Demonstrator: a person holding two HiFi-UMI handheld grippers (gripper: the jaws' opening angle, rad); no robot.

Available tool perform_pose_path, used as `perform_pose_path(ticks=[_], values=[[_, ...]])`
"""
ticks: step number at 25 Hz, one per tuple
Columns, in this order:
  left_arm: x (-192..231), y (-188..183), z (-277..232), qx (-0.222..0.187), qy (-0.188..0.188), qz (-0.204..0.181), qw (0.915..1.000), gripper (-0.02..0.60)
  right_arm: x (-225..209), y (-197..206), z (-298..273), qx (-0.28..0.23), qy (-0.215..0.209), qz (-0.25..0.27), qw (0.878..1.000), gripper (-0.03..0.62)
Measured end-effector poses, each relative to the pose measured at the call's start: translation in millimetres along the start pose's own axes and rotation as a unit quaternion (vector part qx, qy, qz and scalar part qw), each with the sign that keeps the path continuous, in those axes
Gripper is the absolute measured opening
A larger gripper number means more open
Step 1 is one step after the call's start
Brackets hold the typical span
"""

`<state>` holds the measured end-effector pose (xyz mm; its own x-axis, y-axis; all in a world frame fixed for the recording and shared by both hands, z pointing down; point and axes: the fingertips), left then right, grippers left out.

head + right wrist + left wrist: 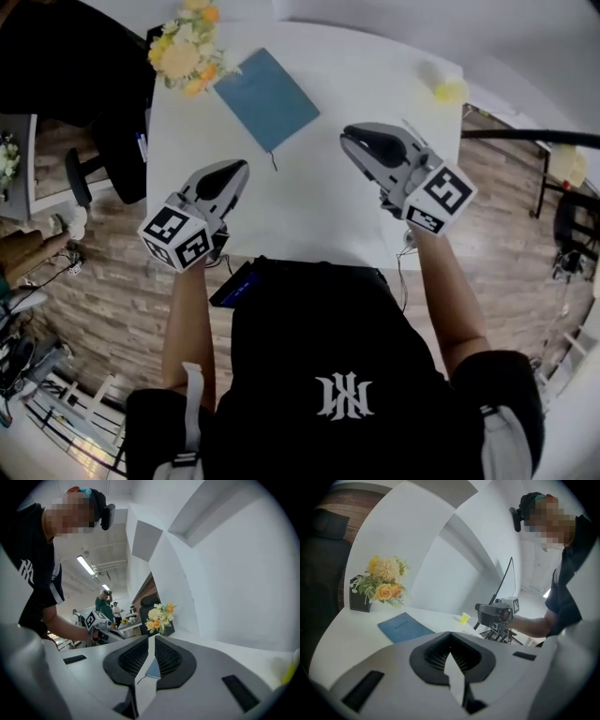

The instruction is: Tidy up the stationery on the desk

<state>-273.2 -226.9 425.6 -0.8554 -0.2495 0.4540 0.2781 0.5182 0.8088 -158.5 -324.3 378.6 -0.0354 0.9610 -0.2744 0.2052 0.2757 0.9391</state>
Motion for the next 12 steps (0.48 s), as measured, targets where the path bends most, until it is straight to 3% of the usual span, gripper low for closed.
perform_pose_path(ticks=[7, 10, 12], values=[[60, -5, -27, 0.009, -0.032, 0.043, 0.9985, 0.005, -39, 8, -61, 0.043, 0.020, -0.006, 0.999, 0.050], [83, 2, -38, 0.020, -0.048, 0.076, 0.9958, 0.063, -59, 25, -86, 0.077, 0.034, -0.010, 0.996, 0.133], [100, 11, -44, 0.033, -0.066, 0.098, 0.9924, 0.075, -71, 37, -102, 0.100, 0.040, -0.013, 0.994, 0.138]])
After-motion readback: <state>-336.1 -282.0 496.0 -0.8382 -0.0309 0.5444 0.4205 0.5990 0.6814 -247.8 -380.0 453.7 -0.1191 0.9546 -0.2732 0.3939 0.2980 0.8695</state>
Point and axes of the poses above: the fingertips, and each gripper's own axes: z backward along the fingers, x to its left, y out of its underside
